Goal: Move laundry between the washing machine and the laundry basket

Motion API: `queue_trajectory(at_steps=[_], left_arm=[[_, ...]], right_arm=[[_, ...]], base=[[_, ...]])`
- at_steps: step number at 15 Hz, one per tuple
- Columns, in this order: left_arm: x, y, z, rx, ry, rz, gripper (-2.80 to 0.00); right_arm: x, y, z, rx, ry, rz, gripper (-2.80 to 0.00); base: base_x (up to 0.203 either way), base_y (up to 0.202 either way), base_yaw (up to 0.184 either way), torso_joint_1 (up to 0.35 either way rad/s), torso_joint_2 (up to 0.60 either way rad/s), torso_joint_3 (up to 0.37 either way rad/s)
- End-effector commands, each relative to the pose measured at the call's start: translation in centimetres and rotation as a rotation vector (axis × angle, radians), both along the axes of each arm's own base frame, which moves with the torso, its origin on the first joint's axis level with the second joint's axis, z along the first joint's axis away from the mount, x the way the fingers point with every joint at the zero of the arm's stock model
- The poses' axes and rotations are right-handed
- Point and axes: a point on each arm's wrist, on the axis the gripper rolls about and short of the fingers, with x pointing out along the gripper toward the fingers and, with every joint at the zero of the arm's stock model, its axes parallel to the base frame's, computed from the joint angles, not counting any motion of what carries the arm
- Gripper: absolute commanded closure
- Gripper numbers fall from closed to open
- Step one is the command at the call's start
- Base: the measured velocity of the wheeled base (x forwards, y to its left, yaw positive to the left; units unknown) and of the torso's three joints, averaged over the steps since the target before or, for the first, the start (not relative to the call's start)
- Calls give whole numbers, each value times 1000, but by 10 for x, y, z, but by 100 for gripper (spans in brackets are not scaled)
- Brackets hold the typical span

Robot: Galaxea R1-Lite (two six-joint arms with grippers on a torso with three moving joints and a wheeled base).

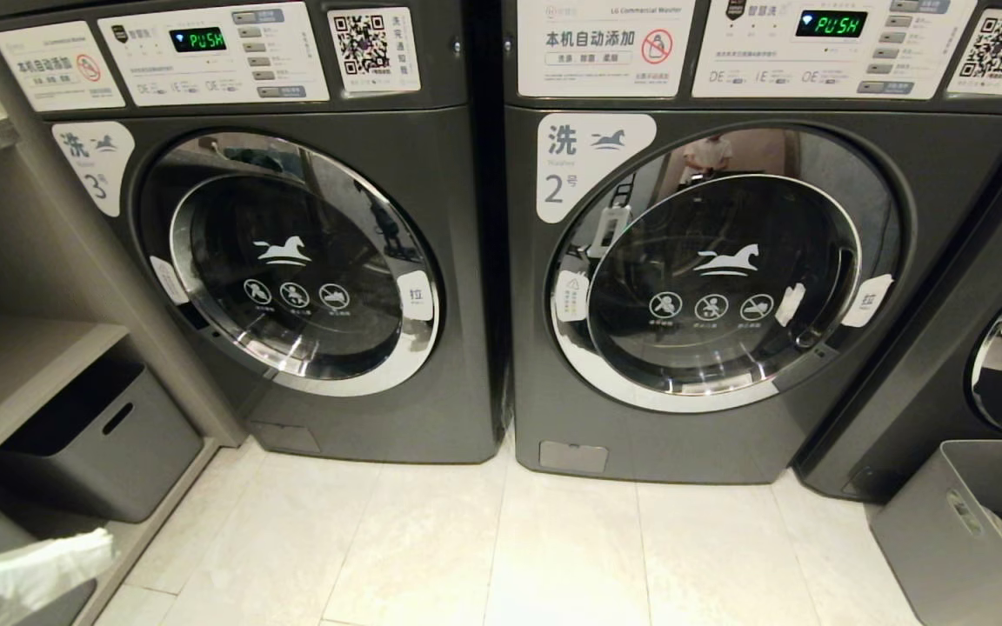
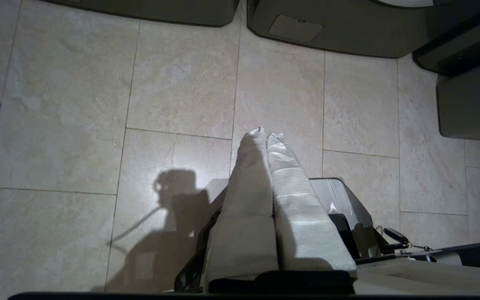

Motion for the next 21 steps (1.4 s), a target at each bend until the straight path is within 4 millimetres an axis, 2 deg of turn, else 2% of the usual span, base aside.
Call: queue_trajectory(at_steps=[1,5,6,8,10,13,16,19,21], left_arm=[[5,-2,-9,10,37,11,0],[3,2,-38,69,40,71,0],[5,4,-40,74,46,104,0],[8,13,-47,74,60,148,0],[6,26,-60,95,35,94,0],[-19,38,-90,161,-97,-107,0],[-48,37,-134,259,-251,-220,0],[-59,38,-141,277,-395,-138,0],[-59,42,-144,263,-372,75,0]], right_arm=[[4,0,-11,-2,39,0,0],[4,0,-11,-1,39,1,0],[4,0,-11,-1,39,1,0],[4,0,-11,-1,39,1,0],[4,0,-11,-1,39,1,0],[4,0,-11,-1,39,1,0],[4,0,-11,-1,39,1,0],[4,0,-11,-1,39,1,0],[4,0,-11,-1,39,1,0]], base=[[0,0,0,0,0,0],[0,0,0,0,0,0],[0,0,0,0,0,0],[0,0,0,0,0,0],[0,0,0,0,0,0],[0,0,0,0,0,0],[0,0,0,0,0,0],[0,0,0,0,0,0],[0,0,0,0,0,0]])
